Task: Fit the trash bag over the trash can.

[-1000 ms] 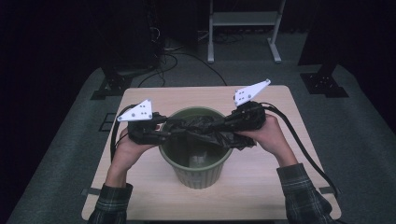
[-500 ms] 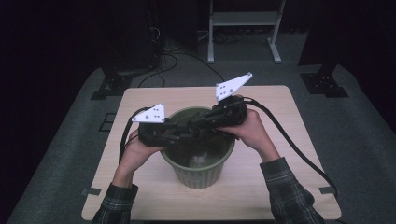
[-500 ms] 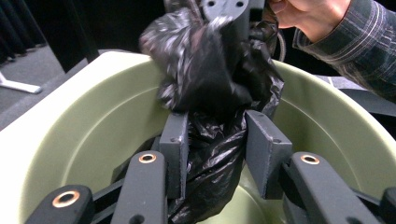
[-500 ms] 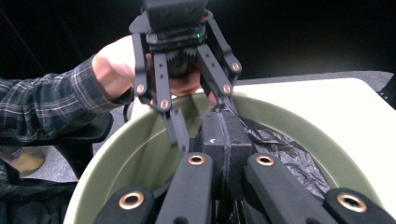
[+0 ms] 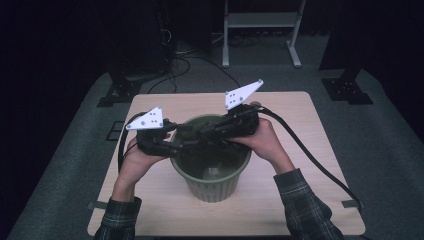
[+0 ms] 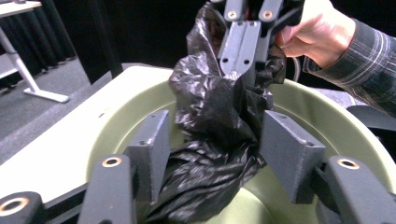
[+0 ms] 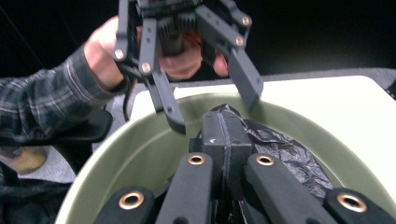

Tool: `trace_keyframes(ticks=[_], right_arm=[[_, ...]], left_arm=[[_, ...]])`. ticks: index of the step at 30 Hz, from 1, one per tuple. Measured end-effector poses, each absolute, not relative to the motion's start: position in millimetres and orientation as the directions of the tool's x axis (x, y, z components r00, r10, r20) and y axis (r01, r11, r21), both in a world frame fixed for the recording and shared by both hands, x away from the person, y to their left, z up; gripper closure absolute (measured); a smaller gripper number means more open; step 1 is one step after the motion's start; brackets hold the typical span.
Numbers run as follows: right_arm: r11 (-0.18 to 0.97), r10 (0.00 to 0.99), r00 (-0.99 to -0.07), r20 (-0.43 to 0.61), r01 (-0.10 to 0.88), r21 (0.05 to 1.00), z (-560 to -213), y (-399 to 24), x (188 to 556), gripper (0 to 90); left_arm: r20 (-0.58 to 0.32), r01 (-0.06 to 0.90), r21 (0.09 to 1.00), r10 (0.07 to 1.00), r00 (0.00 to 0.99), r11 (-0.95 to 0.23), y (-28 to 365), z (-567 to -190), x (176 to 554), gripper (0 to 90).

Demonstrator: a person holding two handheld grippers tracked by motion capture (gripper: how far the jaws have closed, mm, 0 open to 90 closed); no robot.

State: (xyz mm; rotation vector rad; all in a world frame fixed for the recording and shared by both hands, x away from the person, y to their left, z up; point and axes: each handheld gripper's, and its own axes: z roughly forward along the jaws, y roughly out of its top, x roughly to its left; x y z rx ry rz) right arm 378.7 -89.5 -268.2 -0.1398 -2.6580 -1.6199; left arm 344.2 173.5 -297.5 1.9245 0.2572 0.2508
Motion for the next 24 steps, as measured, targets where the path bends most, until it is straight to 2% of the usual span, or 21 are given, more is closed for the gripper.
trace_keyframes(ticks=[2,4,7,8,10,11,18,24], right_arm=[[0.444,0.054,-0.996,0.076,0.093,0.891,-268,-89,378,90.0],[0.44,0.048,-0.996,0.079,0.092,0.893,-268,-88,378,90.0],[0.447,0.05,-0.996,0.076,0.09,0.89,-269,-87,377,89.4],[0.45,0.059,-0.996,0.068,0.087,0.889,-268,-88,377,83.1],[0.447,0.08,-0.995,0.062,0.091,0.89,-265,-95,377,75.6],[0.445,0.088,-0.994,0.058,0.091,0.891,-264,-98,377,71.5],[0.395,0.191,-0.98,0.058,0.131,0.909,-259,-150,377,68.0],[0.379,0.249,-0.965,0.08,0.173,0.909,-270,-182,377,58.0]], left_arm=[[0.05,0.06,0.929,0.284,0.958,-0.366,169,-300,346,45.1],[0.046,0.059,0.926,0.265,0.963,-0.374,163,-303,347,51.4],[0.051,0.052,0.923,0.256,0.965,-0.38,159,-304,346,70.6],[0.05,0.053,0.923,0.258,0.965,-0.38,160,-304,346,77.2],[0.046,0.062,0.926,0.275,0.96,-0.372,165,-304,347,83.3],[0.039,0.069,0.927,0.278,0.96,-0.369,169,-305,348,84.1],[0.011,0.096,0.942,0.316,0.949,-0.322,188,-304,351,84.3],[0.01,0.099,0.944,0.328,0.945,-0.314,194,-303,351,84.2]])
